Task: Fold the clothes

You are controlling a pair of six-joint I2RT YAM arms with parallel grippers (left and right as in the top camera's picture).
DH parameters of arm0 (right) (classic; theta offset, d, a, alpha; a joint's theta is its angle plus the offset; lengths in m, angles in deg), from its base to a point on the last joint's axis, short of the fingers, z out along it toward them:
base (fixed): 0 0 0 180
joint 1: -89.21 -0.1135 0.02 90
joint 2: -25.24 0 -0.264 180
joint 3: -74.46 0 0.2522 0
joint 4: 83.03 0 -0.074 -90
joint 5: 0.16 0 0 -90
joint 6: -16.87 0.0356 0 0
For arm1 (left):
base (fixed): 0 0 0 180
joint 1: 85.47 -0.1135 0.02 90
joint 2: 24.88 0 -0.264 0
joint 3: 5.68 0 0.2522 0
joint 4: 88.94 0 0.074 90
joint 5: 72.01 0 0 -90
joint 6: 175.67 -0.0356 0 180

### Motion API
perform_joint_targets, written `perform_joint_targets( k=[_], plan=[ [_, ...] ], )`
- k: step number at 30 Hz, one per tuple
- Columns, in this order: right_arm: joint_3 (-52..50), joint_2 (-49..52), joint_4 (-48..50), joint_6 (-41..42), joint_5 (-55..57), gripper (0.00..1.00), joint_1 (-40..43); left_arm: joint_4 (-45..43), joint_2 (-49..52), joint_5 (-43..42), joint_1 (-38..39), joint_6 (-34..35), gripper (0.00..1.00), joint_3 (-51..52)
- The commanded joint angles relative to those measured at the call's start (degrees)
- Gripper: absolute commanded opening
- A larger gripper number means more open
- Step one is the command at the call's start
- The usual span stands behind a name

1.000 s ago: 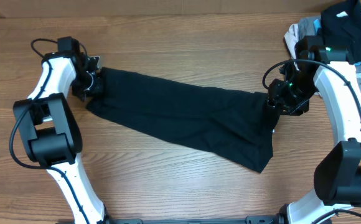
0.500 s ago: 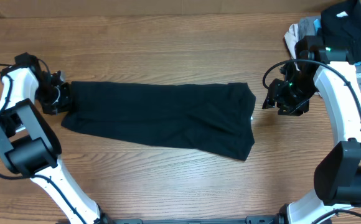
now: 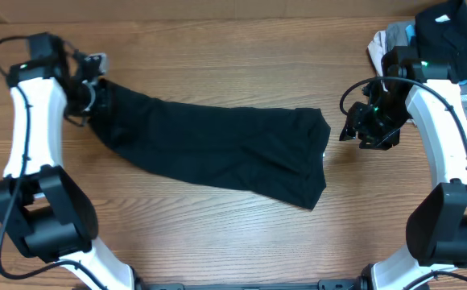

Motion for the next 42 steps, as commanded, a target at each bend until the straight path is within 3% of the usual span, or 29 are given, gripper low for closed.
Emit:
perform_joint_targets(
  k=[1, 15, 28, 29, 31, 32, 36, 42],
  plan=[
    [0.28, -0.52, 0.5, 0.17, -0.28, 0.52, -0.02, 0.2, -1.03, -1.88, 5.53, -2.34, 0.04, 0.07],
    [0.28, -0.52, 0.83, 0.15, -0.26, 0.52, -0.02, -1.14, -0.59, -0.81, 24.76, -3.37, 0.04, 0.09],
    [0.28, -0.52, 0.85, 0.13, -0.26, 0.52, -0.02, 0.2, 5.29, 0.57, 31.08, -3.19, 0.04, 0.5],
    [0.28, -0.52, 0.85, 0.13, -0.26, 0.53, -0.02, 0.59, 6.08, 0.72, 31.45, -3.19, 0.15, 0.5],
    [0.28, -0.52, 0.85, 0.13, -0.26, 0.56, -0.02, 1.49, 7.21, 1.44, 31.98, -3.19, 0.51, 0.5],
    [0.28, -0.52, 0.85, 0.13, -0.28, 0.58, -0.02, 1.97, 7.56, 1.68, 32.11, -3.23, 0.62, 0.5],
    [0.28, -0.52, 0.87, 0.17, -0.31, 0.69, -0.02, 3.23, 7.98, 3.15, 32.39, -3.23, 0.78, 0.5],
    [-0.57, -0.35, 3.04, 0.15, -3.72, 0.71, -0.02, 3.82, 7.96, 2.99, 32.5, -3.21, 0.79, 0.48]
  ],
)
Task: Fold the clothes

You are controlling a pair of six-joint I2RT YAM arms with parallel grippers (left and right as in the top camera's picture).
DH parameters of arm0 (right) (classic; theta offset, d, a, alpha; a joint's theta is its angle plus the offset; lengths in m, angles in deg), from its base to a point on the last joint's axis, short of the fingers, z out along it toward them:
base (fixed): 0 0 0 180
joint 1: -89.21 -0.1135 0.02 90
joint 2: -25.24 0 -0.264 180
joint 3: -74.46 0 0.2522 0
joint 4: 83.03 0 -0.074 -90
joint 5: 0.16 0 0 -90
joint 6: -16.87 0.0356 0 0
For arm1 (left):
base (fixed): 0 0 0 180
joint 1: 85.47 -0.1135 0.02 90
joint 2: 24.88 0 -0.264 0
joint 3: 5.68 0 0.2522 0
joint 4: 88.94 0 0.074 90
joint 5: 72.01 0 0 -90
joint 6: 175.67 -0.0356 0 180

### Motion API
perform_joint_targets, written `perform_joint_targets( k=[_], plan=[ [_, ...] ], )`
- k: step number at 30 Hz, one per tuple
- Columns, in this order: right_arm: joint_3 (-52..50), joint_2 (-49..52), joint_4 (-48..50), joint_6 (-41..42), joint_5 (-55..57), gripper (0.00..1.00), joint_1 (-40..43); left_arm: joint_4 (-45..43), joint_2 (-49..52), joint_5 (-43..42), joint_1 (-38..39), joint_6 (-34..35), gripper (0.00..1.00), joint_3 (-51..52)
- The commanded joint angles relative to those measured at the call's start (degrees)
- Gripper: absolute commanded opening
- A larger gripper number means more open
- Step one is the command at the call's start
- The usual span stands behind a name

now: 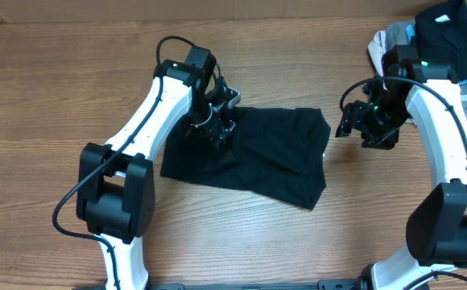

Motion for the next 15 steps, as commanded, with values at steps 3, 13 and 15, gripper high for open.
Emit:
perform_joint_targets(
  k=[3, 13, 15],
  plan=[
    [-4.42, -0.35, 5.64, -0.46, -5.95, 0.71, -0.09, 1.27, 0.33, 0.09, 0.7, -0.74, 0.79, 0.2],
    [-17.27, -0.35, 16.94, -0.39, -7.45, 0.71, -0.33, 6.75, 0.35, -7.85, 4.72, -1.09, 0.79, 0.2],
    [-17.29, -0.37, 17.22, -0.39, -7.48, 0.71, -0.33, 6.62, 0.35, -9.97, 6.08, -1.09, 0.79, 0.22]
  ],
)
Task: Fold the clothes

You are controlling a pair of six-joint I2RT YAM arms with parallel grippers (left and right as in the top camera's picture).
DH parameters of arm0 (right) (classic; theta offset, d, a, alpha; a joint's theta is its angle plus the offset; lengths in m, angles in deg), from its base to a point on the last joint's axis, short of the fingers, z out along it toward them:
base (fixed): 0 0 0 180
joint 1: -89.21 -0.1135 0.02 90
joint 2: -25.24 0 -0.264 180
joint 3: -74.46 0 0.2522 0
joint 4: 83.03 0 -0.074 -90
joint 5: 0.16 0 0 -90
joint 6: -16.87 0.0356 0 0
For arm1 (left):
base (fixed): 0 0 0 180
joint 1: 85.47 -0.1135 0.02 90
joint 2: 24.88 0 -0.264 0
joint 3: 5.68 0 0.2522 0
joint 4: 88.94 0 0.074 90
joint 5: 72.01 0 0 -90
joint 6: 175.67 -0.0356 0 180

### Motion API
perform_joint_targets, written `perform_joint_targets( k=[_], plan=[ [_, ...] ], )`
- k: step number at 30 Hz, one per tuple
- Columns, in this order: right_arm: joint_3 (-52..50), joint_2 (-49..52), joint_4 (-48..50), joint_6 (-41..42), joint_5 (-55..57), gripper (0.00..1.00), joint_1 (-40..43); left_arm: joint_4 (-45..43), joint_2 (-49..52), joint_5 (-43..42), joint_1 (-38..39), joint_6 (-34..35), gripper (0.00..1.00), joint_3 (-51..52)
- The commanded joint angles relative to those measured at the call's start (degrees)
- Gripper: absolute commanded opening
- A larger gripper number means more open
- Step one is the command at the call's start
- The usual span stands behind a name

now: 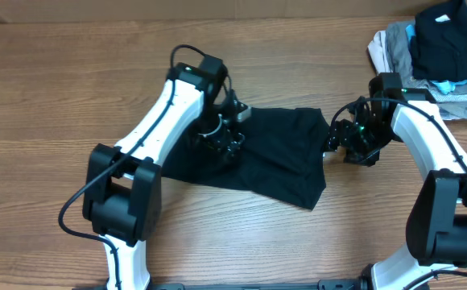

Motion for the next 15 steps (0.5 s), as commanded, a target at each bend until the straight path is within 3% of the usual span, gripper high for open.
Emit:
perform_joint_targets(
  k=[1, 9, 15],
  plan=[
    [-0.35, -0.5, 1.14, -0.37, -0.96, 0.71, -0.28, -0.17, 0.35, -6.58, 2.89, -1.07, 0.79, 0.17],
    [-0.35, -0.5, 3.89, -0.42, -1.42, 0.72, -0.31, -2.47, 0.26, -8.04, 6.32, -0.2, 0.74, -0.24],
    [-0.37, -0.26, 8.2, -0.39, -3.08, 0.8, -0.55, 4.28, -0.42, -7.82, 2.89, 0.46, 0.74, -11.89]
  ],
)
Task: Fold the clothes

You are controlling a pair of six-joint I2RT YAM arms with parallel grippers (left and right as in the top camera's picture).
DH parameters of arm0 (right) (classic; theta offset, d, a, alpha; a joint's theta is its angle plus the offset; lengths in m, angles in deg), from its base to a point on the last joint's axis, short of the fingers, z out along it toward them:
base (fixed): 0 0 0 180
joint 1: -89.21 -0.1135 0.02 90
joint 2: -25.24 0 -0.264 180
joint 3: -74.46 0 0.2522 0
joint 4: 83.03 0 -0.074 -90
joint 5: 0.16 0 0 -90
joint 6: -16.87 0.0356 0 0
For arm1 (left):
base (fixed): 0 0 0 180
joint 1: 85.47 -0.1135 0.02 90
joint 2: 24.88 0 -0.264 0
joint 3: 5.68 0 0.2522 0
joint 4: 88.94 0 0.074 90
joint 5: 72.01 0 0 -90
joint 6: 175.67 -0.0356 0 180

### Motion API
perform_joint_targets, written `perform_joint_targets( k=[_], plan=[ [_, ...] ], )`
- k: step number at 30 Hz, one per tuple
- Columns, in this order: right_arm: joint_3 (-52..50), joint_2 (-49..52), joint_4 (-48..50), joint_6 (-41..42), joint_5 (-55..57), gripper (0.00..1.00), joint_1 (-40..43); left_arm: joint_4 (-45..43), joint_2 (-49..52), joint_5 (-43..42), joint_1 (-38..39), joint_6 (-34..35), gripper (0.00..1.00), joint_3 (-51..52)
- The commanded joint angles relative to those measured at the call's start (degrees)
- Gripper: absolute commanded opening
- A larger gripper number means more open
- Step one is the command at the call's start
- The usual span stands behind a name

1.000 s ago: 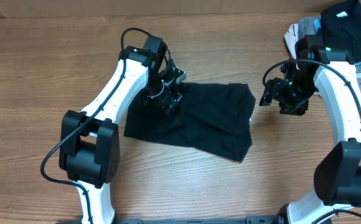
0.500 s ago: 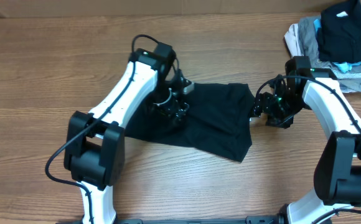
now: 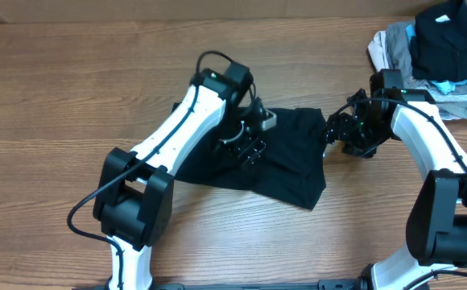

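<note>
A black garment [image 3: 294,165] lies on the wooden table [image 3: 72,105], its left part doubled over to the right. My left gripper [image 3: 254,138] is low over the middle of the garment, shut on the folded-over layer. My right gripper [image 3: 336,129] sits at the garment's upper right corner, touching or just beside its edge. Its dark fingers blend with the cloth, so their state does not show.
A pile of other clothes [image 3: 439,44], black, grey and blue, lies at the far right corner of the table, behind my right arm. The left arm stretches diagonally across the table's middle.
My left gripper has moved further right across the garment, carrying the folded layer with it. The right gripper has shifted slightly away from me, staying at the garment's upper right corner.
The garment first lay stretched out long, my left gripper on its far left end and the right gripper off to the right. Then the left end was over the garment's middle, halving its length. The right gripper came to the right corner, and the fold has moved further right.
</note>
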Motion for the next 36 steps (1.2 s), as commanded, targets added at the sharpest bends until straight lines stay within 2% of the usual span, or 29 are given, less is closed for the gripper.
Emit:
perform_joint_targets(
  k=[1, 3, 7, 11, 12, 15, 19, 25, 30, 34, 36],
  plan=[
    [-0.15, -0.13, 1.09, -0.39, -1.31, 0.83, -0.72, 3.13, -0.98, -1.27, -3.23, 0.35, 0.75, -10.6],
    [-0.15, 0.13, 1.2, -0.42, -1.29, 0.86, -1.2, 5.88, -1.36, -0.81, -4.79, 0.37, 0.77, -15.89],
    [-0.31, 2.12, 0.55, -0.15, -1.33, 0.89, -2.89, 11.65, -1.42, 5.99, -7.91, 2.89, 0.8, -26.49],
    [-1.36, 4.2, 0.59, 1.53, -1.29, 0.89, -4.26, 15.65, -1.46, 14.32, -9.66, 5.64, 0.8, -30.62],
    [-2.58, 4.85, 1.07, 2.49, -1.31, 0.89, -4.57, 18.12, -1.46, 19.69, -10.88, 7.67, 0.8, -31.95],
    [-4.7, 5.49, 2.56, 3.76, -1.29, 0.89, -4.55, 20.04, -1.53, 24.37, -12.59, 10.36, 0.8, -32.46],
    [-6.78, 6.6, 4.39, 4.57, -2.6, 0.89, -4.57, 21.35, -1.53, 24.74, -14.47, 10.69, 0.8, -32.41],
    [-10.34, 7.78, 8.7, 2.99, -10.38, 0.88, -5.9, 21.44, -1.53, 25.4, -14.82, 10.71, 0.8, -32.41],
    [-12.11, 7.98, 10.05, 3.02, -11.28, 0.88, -8.63, 21.4, -1.51, 25.38, -14.8, 10.73, 0.8, -32.39],
    [-12.28, 8.0, 10.49, 2.99, -13.0, 0.74, -10.58, 21.42, -1.51, 25.38, -14.78, 10.91, 0.8, -32.39],
    [-12.28, 8.0, 11.19, 3.04, -13.77, 0.64, -11.34, 21.49, -1.51, 25.38, -14.78, 10.93, 0.8, -32.39]
  ],
)
